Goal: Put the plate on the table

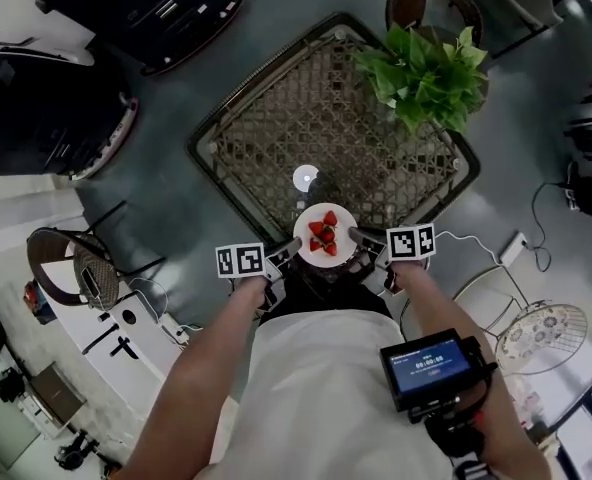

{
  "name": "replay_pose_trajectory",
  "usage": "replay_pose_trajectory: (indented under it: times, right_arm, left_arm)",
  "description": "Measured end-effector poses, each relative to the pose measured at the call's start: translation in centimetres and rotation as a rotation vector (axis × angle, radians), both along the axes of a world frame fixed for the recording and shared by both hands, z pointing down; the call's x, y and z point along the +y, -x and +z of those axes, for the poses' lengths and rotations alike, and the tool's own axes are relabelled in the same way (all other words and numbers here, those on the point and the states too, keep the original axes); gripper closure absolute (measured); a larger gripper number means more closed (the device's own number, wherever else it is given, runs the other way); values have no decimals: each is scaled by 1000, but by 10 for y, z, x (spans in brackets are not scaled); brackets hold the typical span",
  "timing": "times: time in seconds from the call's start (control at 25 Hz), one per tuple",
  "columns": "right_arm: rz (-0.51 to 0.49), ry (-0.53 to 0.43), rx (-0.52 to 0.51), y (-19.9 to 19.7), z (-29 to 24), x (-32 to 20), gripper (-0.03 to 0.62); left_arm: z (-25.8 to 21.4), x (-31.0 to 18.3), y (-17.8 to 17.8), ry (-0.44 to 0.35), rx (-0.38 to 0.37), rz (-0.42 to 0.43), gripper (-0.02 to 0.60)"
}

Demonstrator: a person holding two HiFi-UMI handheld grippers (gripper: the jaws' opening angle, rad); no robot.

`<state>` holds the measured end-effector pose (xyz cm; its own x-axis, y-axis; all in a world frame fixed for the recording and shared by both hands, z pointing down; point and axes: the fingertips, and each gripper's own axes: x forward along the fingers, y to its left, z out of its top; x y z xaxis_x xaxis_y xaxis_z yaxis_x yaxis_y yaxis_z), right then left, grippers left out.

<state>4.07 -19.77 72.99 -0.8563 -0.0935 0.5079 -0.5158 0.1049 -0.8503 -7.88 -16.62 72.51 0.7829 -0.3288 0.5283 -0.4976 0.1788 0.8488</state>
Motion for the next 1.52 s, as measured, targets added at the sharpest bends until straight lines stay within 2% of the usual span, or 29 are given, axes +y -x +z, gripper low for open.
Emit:
replay_pose_trajectory:
  times: [0.08,0.12,0.2,0.28,0.36,0.48,0.84,1.0,1.24,1.36,1.52]
  right_arm:
    - [27,9,52,-13,6,-14,565]
    - [48,33,86,-16,12,-15,565]
    - [79,81,116,-7,22,-12,565]
    - [77,65,57,14,24,-17,565]
    - [71,27,20,18,24,-33,565]
    - [95,0,53,-1,29,-58,565]
    - [84,-92,131,7,37,-87,563]
    - [73,-124,166,1,40,-99,563]
    - [97,-143,243,-3,47,-101,557]
    - [65,-175,264,0,47,-102,554]
    - [-21,-253,343,2,47,-102,542]
  left_arm:
    - [8,-17,-12,-9,-17,11,568]
    - [11,-21,-9,-16,-58,34,568]
    - [14,-19,22,-13,-163,69,568]
    - [15,-18,34,20,-151,23,568]
    - [21,-33,23,21,-125,-16,568]
    - [32,-60,3,1,-123,-34,568]
    - [46,-86,14,-16,-179,-59,563]
    - [53,-100,6,-30,-193,-56,560]
    - [57,-101,2,7,-237,-28,557]
    - [55,-99,5,6,-247,-34,557]
    - [55,-100,5,-9,-295,-13,555]
